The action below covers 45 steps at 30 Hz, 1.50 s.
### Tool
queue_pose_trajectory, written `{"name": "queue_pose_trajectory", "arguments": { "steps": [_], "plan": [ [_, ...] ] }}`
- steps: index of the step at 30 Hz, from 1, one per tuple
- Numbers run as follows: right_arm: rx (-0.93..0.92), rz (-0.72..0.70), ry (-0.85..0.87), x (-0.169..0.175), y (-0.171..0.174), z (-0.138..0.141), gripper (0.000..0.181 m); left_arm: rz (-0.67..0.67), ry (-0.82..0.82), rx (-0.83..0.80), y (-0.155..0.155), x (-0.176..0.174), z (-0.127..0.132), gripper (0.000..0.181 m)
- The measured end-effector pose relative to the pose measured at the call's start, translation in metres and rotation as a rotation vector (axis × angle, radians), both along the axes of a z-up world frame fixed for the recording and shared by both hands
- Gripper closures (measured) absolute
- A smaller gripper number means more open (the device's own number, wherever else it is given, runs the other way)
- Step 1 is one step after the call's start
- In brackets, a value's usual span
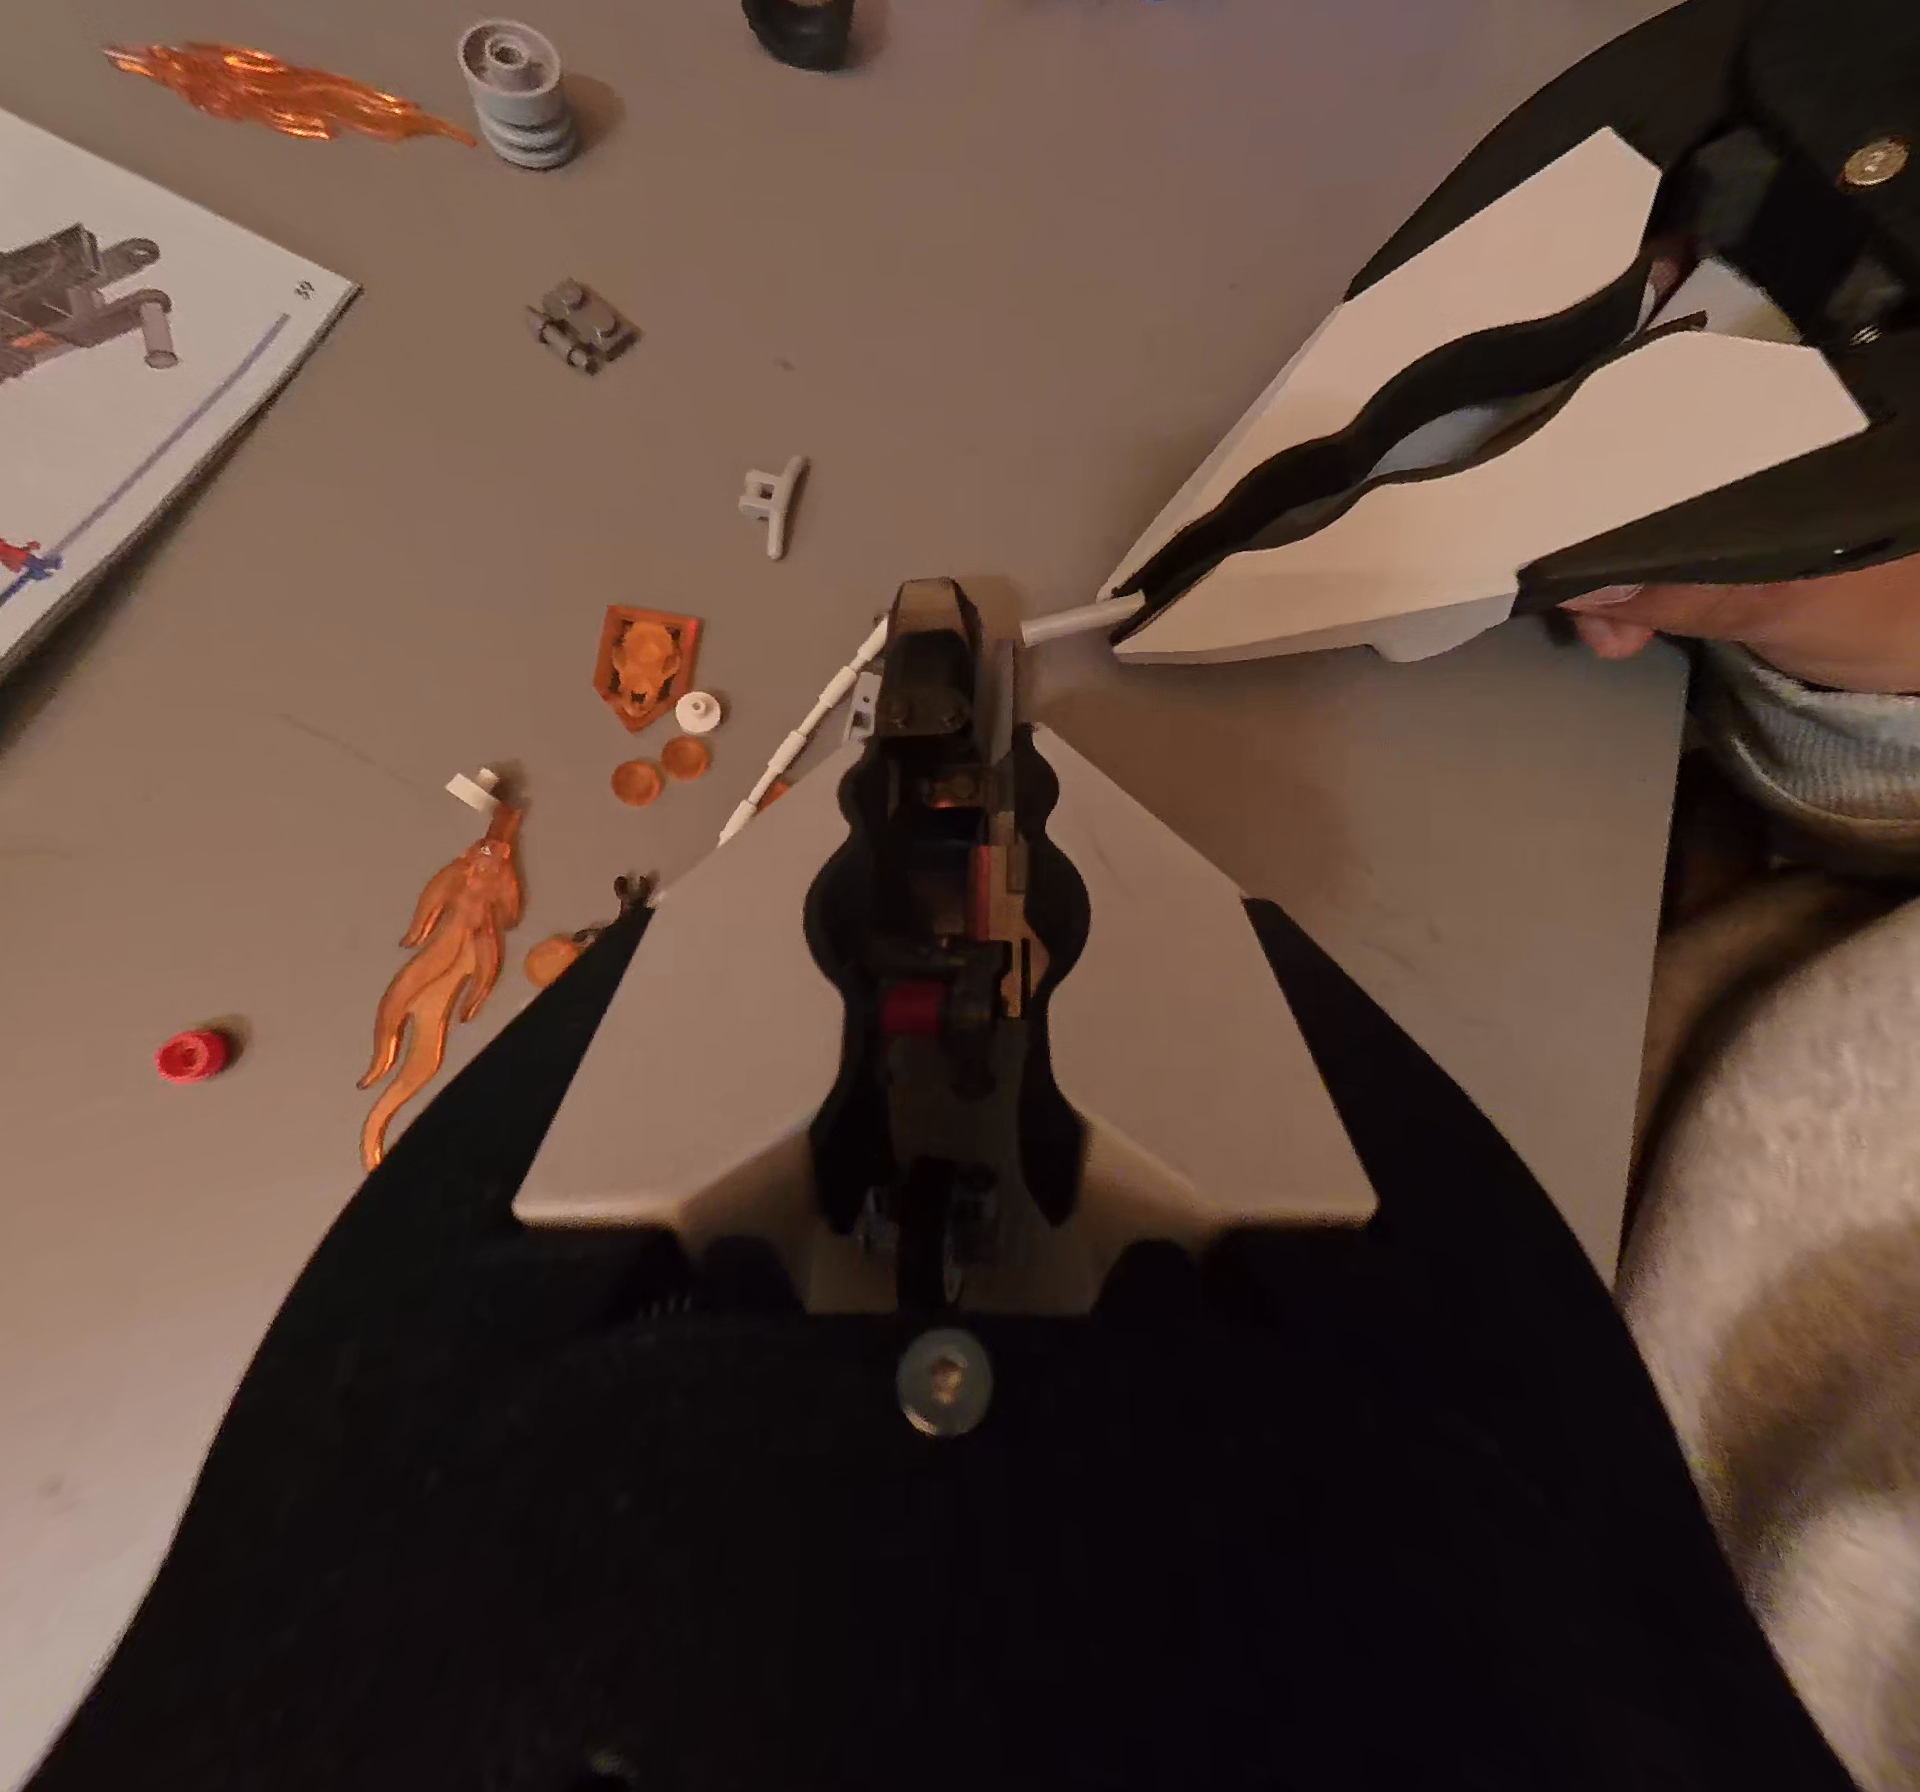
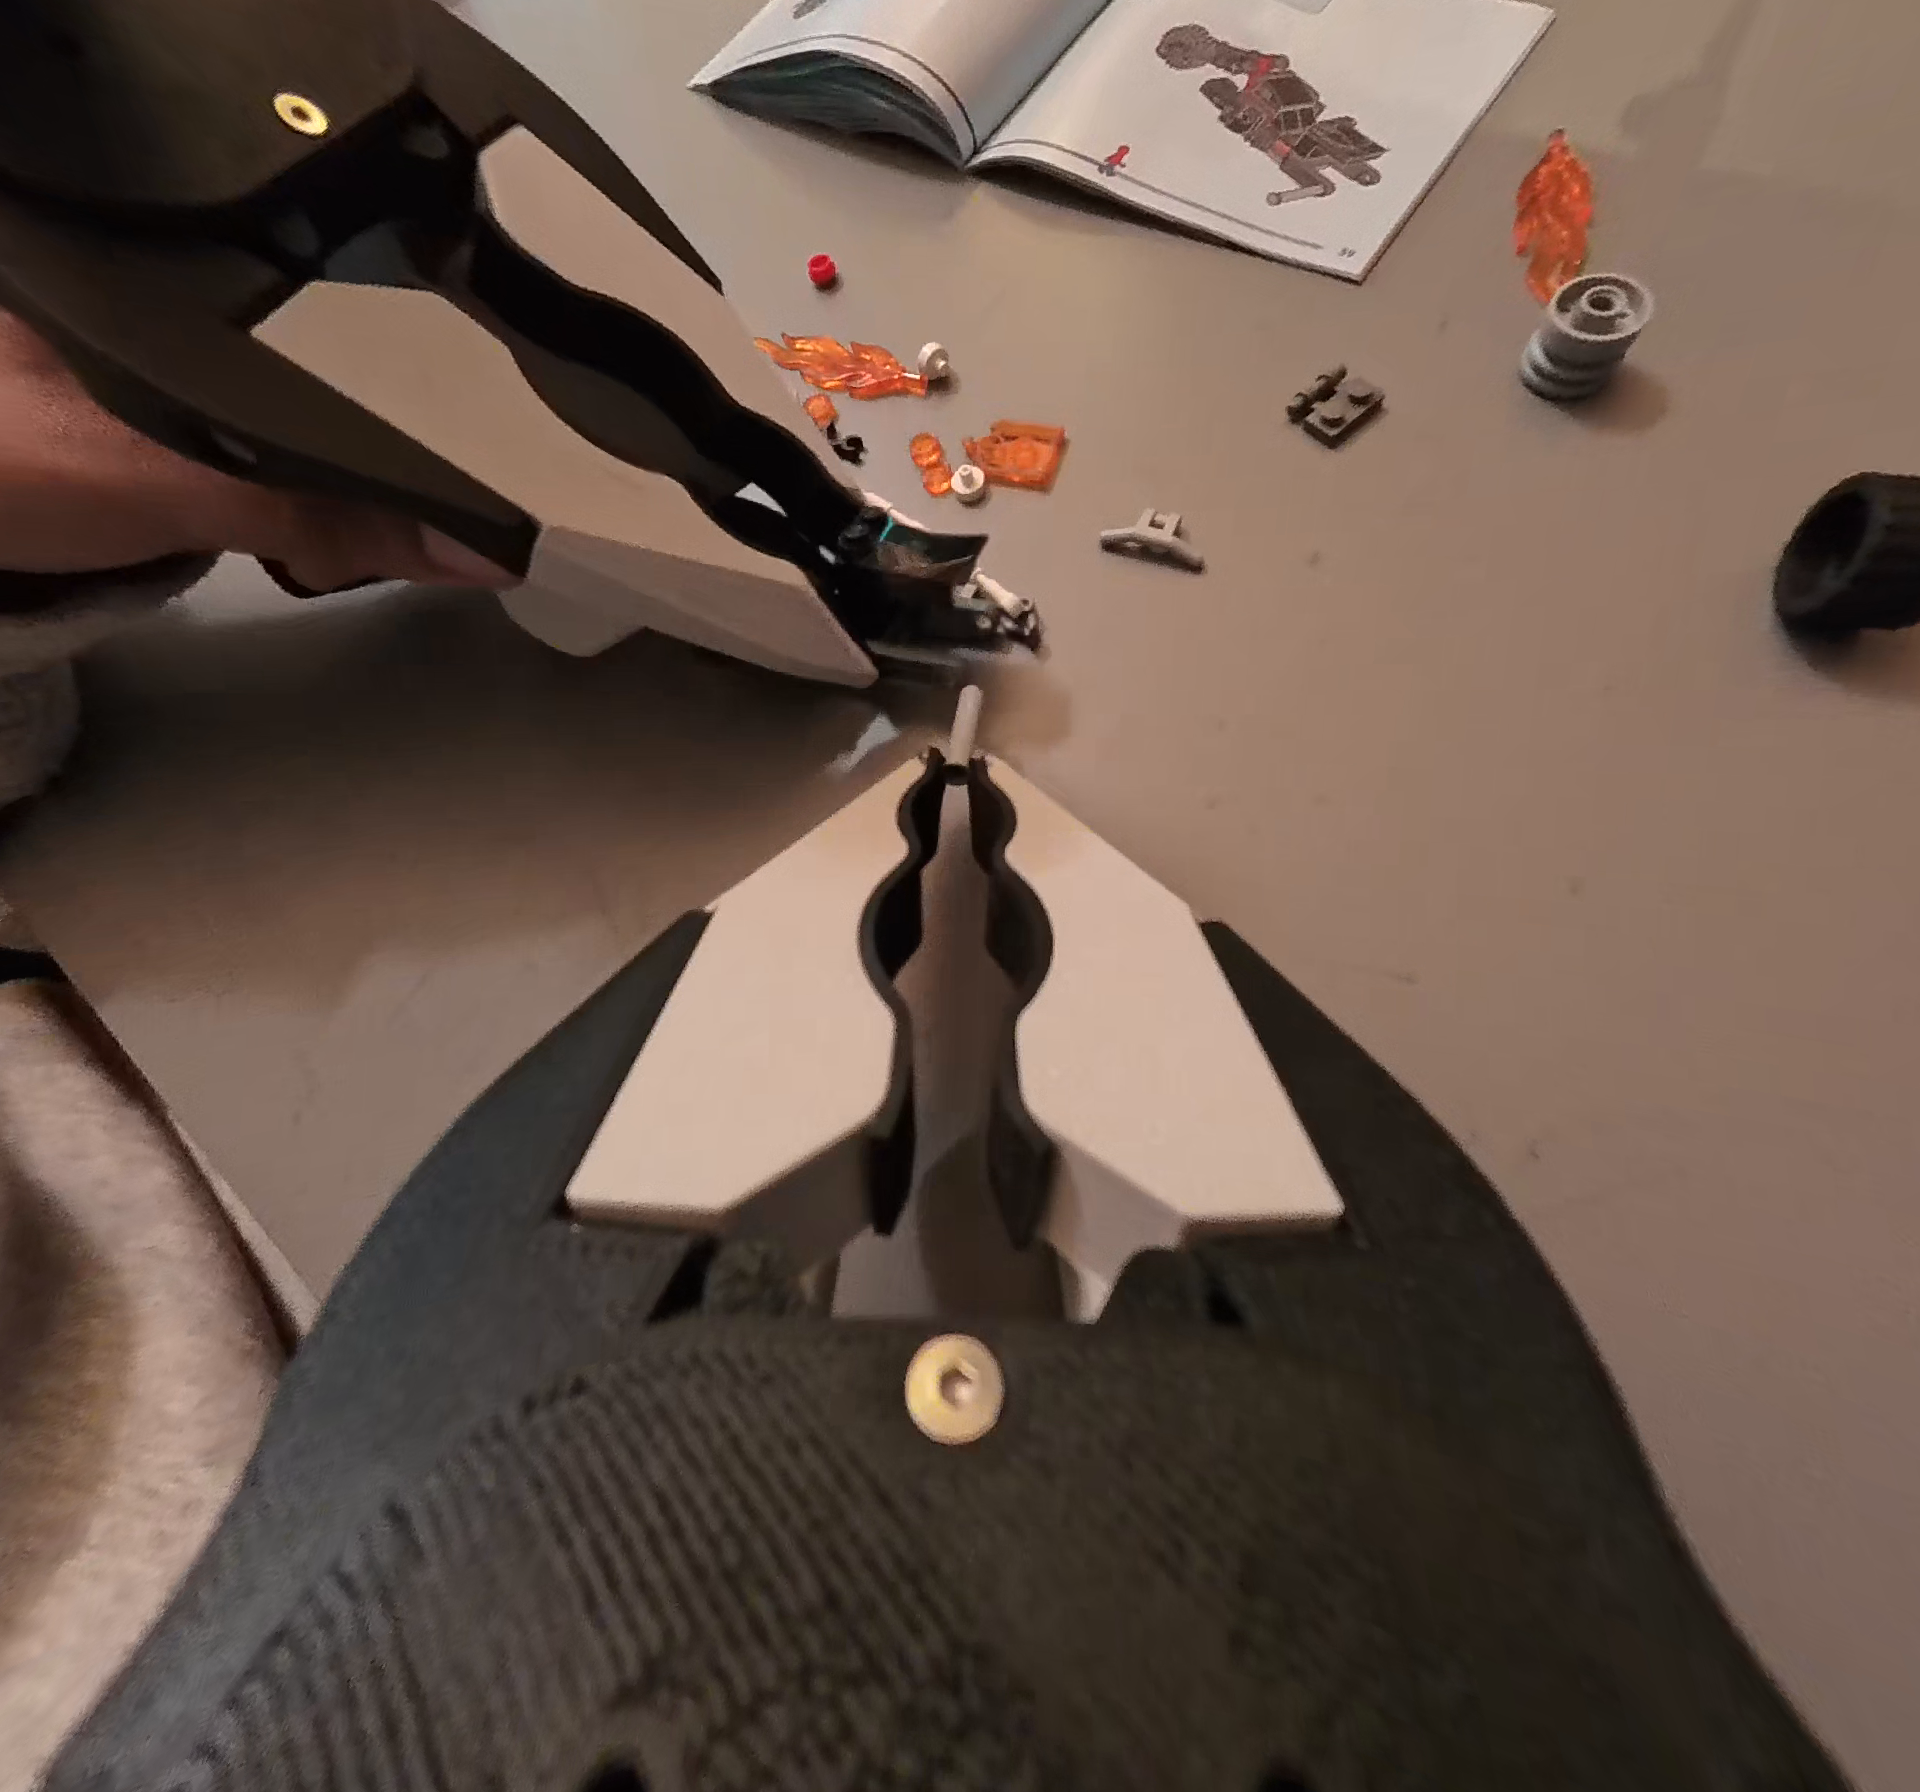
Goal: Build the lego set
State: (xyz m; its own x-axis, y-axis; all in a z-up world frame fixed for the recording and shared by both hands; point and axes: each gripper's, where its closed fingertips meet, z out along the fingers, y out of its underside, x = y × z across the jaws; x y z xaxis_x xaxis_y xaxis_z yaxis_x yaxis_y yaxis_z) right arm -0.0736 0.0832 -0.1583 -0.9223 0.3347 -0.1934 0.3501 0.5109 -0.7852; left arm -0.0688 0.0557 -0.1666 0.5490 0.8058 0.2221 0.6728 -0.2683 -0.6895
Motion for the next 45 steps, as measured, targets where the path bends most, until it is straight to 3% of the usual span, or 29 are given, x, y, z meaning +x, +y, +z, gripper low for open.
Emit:
{"name": "queue_pose_trajectory", "arguments": {
  "steps": [8,22,37,45],
  "plan": [
    [-0.006,-0.01,-0.02,0.002,-0.003,0.0,0.179,0.021,0.046,-0.082,0.002,-0.003,-0.001,0.155],
    [0.047,-0.041,0.06,-0.001,-0.004,-0.003,0.179,0.054,0.047,-0.078,0.001,-0.004,-0.001,0.155],
    [-0.013,-0.041,-0.124,-0.002,-0.003,-0.005,0.179,0.042,0.083,-0.157,0.001,-0.003,-0.003,0.155],
    [0.069,-0.027,-0.021,0.001,-0.006,-0.011,0.18,0.055,0.065,-0.126,-0.001,-0.003,-0.003,0.154]
  ]
}}
